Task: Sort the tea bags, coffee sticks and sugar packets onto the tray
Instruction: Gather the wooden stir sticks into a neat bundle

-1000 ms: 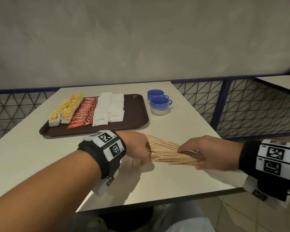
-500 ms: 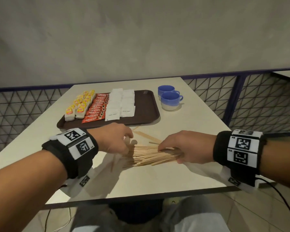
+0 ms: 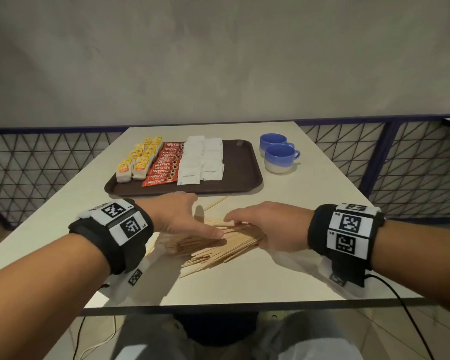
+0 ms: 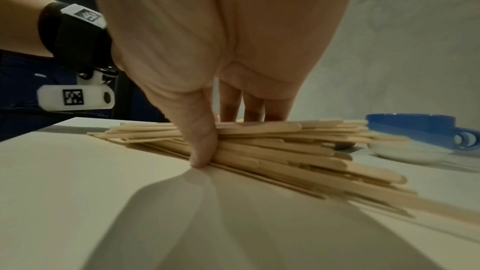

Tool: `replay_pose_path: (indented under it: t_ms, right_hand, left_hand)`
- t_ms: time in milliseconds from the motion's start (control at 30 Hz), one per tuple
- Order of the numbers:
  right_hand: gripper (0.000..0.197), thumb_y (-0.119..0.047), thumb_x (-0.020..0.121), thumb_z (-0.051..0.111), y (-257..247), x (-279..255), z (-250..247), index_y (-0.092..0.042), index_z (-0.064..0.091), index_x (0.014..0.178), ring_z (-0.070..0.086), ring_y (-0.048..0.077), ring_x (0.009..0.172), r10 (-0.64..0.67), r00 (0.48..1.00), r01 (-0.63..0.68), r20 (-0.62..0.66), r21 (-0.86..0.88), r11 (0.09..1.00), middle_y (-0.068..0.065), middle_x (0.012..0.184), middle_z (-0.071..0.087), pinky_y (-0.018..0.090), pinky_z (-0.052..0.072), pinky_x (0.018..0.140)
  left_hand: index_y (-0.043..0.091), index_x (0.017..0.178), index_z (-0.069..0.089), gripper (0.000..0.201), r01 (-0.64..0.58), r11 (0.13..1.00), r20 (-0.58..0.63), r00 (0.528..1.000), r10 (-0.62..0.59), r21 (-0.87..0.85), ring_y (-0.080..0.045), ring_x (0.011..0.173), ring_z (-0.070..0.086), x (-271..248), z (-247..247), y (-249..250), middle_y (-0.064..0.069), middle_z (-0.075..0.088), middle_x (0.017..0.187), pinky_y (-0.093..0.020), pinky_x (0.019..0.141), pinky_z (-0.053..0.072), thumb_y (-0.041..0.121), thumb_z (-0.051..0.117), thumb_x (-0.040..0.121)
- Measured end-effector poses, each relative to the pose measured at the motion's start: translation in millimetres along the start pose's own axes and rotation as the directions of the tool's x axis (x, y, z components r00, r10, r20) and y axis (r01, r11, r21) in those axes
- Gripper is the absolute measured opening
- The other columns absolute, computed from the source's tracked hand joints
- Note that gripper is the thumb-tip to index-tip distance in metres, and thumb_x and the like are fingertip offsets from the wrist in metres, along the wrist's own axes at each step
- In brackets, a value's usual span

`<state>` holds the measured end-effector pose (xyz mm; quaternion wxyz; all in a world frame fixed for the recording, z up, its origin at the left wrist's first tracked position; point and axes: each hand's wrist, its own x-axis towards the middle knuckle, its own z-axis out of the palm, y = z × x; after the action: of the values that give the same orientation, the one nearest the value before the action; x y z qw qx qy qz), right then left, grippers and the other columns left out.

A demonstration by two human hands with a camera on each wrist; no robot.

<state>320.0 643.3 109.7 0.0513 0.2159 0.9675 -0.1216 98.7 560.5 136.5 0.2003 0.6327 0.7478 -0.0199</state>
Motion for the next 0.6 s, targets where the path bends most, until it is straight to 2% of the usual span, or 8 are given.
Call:
replay_pose_path:
  t_ms: [67, 133, 200, 267, 400, 500, 533, 600]
  right_hand:
    - [0.067, -0.014, 0.091, 0.072, -2, 9, -4, -0.036, 0.041, 0.146, 0.06, 0.016, 0.111, 0.022, 1.0, -0.022, 0.002, 0.015, 1.0, -0.007, 0.129, 0.064, 0.037, 0.053, 0.096]
    - [0.068, -0.015, 0.087, 0.074, -3, 21, -8, -0.034, 0.043, 0.144, 0.061, 0.017, 0.109, 0.041, 0.999, -0.041, 0.025, -0.004, 0.999, -0.007, 0.126, 0.064, 0.039, 0.055, 0.094]
    - [0.074, -0.014, 0.082, 0.078, -5, 36, -14, -0.031, 0.042, 0.145, 0.061, 0.02, 0.109, 0.094, 0.992, -0.088, 0.085, -0.072, 0.994, -0.004, 0.126, 0.063, 0.041, 0.056, 0.093]
    - [0.078, -0.014, 0.08, 0.082, -9, 49, -19, -0.028, 0.041, 0.145, 0.061, 0.022, 0.111, 0.135, 0.981, -0.114, 0.137, -0.154, 0.981, 0.0, 0.129, 0.062, 0.038, 0.057, 0.091]
    - [0.081, -0.015, 0.079, 0.084, -17, 69, -25, -0.02, 0.039, 0.146, 0.06, 0.024, 0.113, 0.173, 0.969, -0.132, 0.174, -0.224, 0.966, 0.003, 0.132, 0.059, 0.03, 0.052, 0.083]
    - [0.063, -0.017, 0.079, 0.085, -20, 75, -27, -0.017, 0.052, 0.132, 0.062, 0.024, 0.106, 0.209, 0.953, -0.153, 0.221, -0.247, 0.957, 0.003, 0.121, 0.063, 0.033, 0.056, 0.087]
    - [0.055, -0.015, 0.08, 0.084, -20, 75, -27, -0.017, 0.055, 0.127, 0.063, 0.024, 0.103, 0.215, 0.949, -0.158, 0.231, -0.243, 0.957, 0.003, 0.115, 0.063, 0.034, 0.057, 0.087]
    - [0.043, -0.011, 0.081, 0.081, -17, 75, -23, -0.015, 0.057, 0.117, 0.063, 0.026, 0.1, 0.205, 0.954, -0.154, 0.22, -0.23, 0.961, 0.003, 0.106, 0.062, 0.032, 0.055, 0.079]
  left_hand:
    - [0.028, 0.152, 0.045, 0.122, 0.019, 1.0, 0.063, 0.998, -0.019, 0.004, -0.021, 0.138, 0.05, -2, -2, -8, 0.006, 0.052, 0.152, -0.041, 0.119, 0.037, 0.098, 0.061, 0.053]
    - [0.03, 0.141, 0.056, 0.102, 0.069, 0.998, 0.187, 0.98, -0.066, -0.013, -0.019, 0.13, 0.055, -9, -2, -5, 0.008, 0.06, 0.141, -0.038, 0.117, 0.037, 0.092, 0.061, 0.059]
    - [0.033, 0.128, 0.061, 0.085, 0.064, 0.998, 0.213, 0.975, -0.062, -0.002, -0.016, 0.12, 0.06, -12, 0, 0, 0.008, 0.066, 0.13, -0.032, 0.107, 0.043, 0.088, 0.063, 0.063]
    - [0.034, 0.115, 0.057, 0.067, -0.001, 1.0, 0.201, 0.98, 0.003, -0.006, -0.012, 0.109, 0.062, -12, 5, 8, 0.01, 0.068, 0.117, -0.028, 0.094, 0.047, 0.081, 0.071, 0.069]
    - [0.026, 0.12, 0.05, 0.077, -0.105, 0.994, 0.111, 0.989, 0.1, 0.035, -0.012, 0.096, 0.06, -8, 16, 16, 0.008, 0.063, 0.108, -0.033, 0.088, 0.054, 0.075, 0.08, 0.068]
    - [0.027, 0.113, 0.048, 0.076, -0.111, 0.989, 0.023, 0.994, 0.109, 0.099, -0.009, 0.088, 0.058, -5, 21, 9, 0.01, 0.06, 0.101, -0.029, 0.073, 0.05, 0.075, 0.081, 0.065]
    - [0.026, 0.113, 0.047, 0.078, -0.094, 0.987, 0.003, 0.995, 0.095, 0.127, -0.009, 0.089, 0.058, -4, 21, 5, 0.01, 0.06, 0.104, -0.028, 0.073, 0.049, 0.076, 0.081, 0.064]
    - [0.025, 0.123, 0.045, 0.089, -0.033, 0.983, 0.0, 0.999, 0.033, 0.182, -0.012, 0.098, 0.057, -5, 22, -3, 0.008, 0.057, 0.115, -0.031, 0.083, 0.052, 0.081, 0.078, 0.062]
